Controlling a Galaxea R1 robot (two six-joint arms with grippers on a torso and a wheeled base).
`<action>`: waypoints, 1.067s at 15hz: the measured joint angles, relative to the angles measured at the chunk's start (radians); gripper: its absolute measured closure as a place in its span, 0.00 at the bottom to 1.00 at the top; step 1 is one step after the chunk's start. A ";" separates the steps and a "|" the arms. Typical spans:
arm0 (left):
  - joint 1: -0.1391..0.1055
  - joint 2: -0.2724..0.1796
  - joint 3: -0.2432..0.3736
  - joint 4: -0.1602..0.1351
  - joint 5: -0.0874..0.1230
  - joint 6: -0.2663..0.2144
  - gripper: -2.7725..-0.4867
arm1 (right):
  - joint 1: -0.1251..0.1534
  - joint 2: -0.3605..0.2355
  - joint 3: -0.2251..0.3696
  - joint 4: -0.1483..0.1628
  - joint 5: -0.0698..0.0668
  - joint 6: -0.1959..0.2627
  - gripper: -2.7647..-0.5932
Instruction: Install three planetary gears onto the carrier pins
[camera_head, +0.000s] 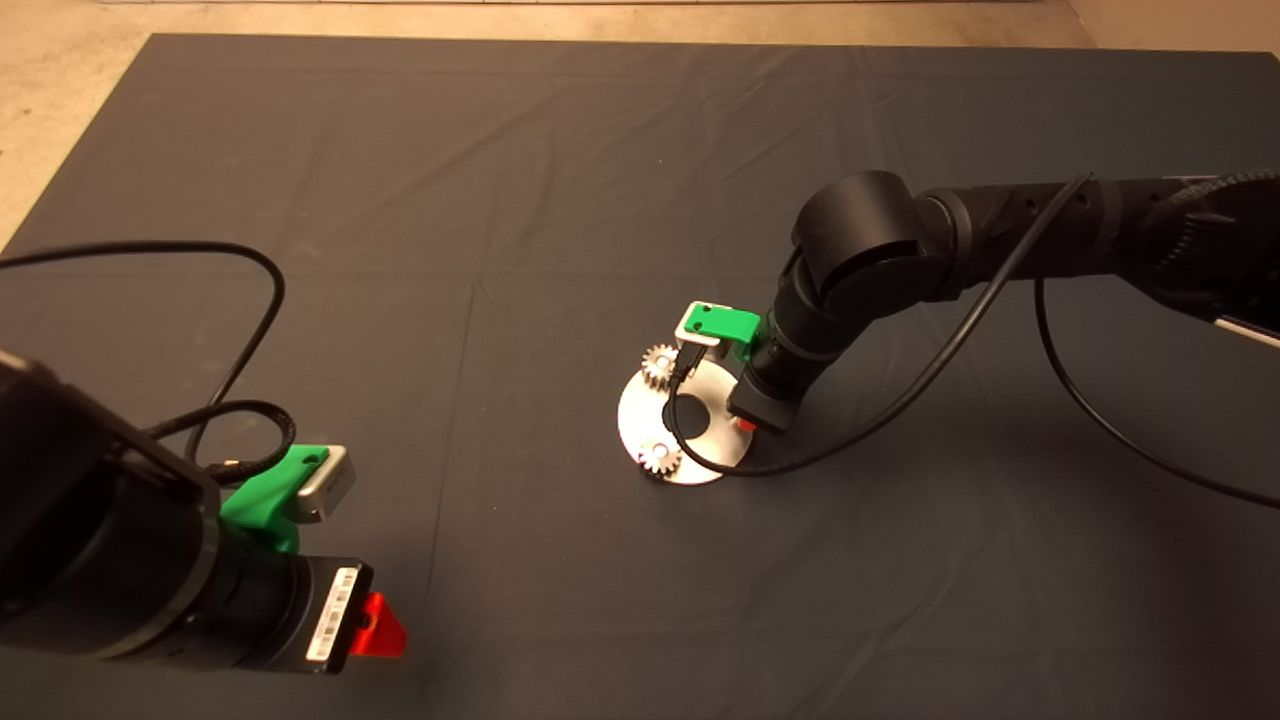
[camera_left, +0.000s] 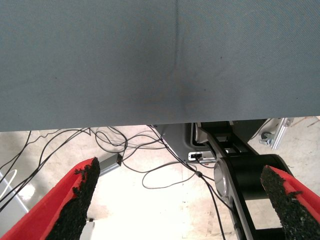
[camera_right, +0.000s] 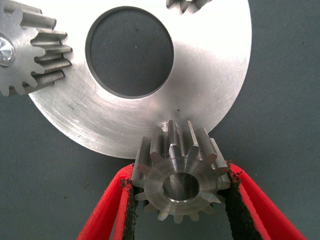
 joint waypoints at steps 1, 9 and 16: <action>0.000 0.000 0.000 0.000 0.000 0.000 0.20 | 0.000 0.000 0.000 0.000 0.000 0.001 0.79; 0.000 0.000 0.000 0.000 0.000 0.000 0.20 | 0.000 0.000 0.000 -0.001 0.001 0.007 0.79; 0.000 0.000 0.000 0.000 0.000 0.000 0.20 | 0.000 0.003 0.000 -0.002 0.000 0.009 0.79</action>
